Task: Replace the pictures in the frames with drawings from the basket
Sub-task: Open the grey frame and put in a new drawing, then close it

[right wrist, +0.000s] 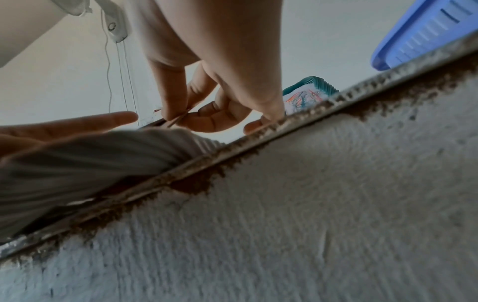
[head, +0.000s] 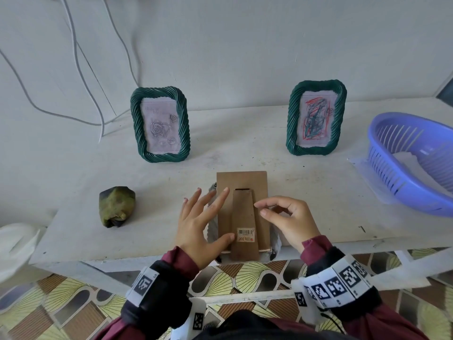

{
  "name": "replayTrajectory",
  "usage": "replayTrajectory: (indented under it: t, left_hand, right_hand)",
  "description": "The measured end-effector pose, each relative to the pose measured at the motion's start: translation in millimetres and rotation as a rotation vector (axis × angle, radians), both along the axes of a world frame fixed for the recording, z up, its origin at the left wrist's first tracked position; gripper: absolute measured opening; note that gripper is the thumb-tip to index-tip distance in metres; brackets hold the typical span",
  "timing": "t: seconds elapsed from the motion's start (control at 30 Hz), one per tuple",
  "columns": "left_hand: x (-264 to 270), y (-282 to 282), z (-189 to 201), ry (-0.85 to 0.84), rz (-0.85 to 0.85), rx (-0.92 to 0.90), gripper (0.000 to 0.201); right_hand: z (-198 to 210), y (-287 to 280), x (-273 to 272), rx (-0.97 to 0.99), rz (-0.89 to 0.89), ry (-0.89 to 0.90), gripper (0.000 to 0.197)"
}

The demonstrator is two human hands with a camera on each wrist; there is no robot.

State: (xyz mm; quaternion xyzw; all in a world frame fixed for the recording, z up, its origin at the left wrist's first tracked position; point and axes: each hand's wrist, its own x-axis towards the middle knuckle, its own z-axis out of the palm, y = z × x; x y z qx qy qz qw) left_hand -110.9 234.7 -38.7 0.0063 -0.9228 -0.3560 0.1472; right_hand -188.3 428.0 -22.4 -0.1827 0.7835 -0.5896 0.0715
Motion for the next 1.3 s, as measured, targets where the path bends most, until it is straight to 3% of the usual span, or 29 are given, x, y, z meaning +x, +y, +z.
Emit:
replayTrajectory:
  t: [0.1, 0.23, 0.3, 0.37, 0.5, 0.67, 0.9, 0.97, 1.1, 1.2, 1.3]
  left_hand:
    - [-4.9, 2.0, 11.9, -0.025, -0.039, 0.145, 0.073]
    - [-9.6, 5.6, 21.8, -0.063, -0.107, 0.561, 0.04]
    - [-12.0, 6.8, 26.0, -0.117, -0.086, 0.736, 0.039]
    - [-14.1, 2.7, 28.5, -0.15, -0.046, 0.822, 0.042]
    - [-12.1, -19.4, 33.5, -0.151, 0.047, 0.874, 0.027]
    - [-0.3, -55.5, 34.5, -0.186, 0.268, 0.796, 0.033]
    - [11.7, -70.4, 20.2, -0.258, 0.415, 0.723, 0.03]
    - [14.0, -67.7, 14.9, -0.232, 0.418, 0.595, 0.03]
    - [16.9, -69.3, 11.0, -0.252, 0.427, 0.083, 0.033]
    - [17.7, -66.0, 12.8, -0.311, 0.398, -0.036, 0.037]
    - [18.5, -63.2, 12.1, -0.325, 0.395, -0.041, 0.038]
  right_hand:
    - [2.8, -0.4, 0.9, -0.105, -0.003, -0.058, 0.031]
    - [8.5, -1.8, 1.1, -0.21, -0.016, -0.106, 0.03]
    - [11.4, -1.9, -0.2, -0.231, -0.003, -0.113, 0.028]
    - [11.8, -1.5, -2.3, -0.229, 0.024, -0.105, 0.028]
    - [0.5, 2.9, -6.2, -0.09, -0.016, -0.044, 0.03]
    - [-19.8, 14.1, -7.1, 0.133, -0.108, 0.062, 0.034]
    - [-30.8, 16.9, -5.7, 0.19, -0.102, 0.142, 0.034]
    - [-30.1, 16.9, -5.2, 0.185, -0.1, 0.149, 0.035]
    - [-29.1, 18.3, -3.2, 0.187, -0.087, 0.167, 0.037]
    - [-29.9, 19.7, -1.5, 0.184, -0.081, 0.168, 0.034]
    - [-30.7, 20.7, -0.1, 0.178, -0.071, 0.173, 0.033]
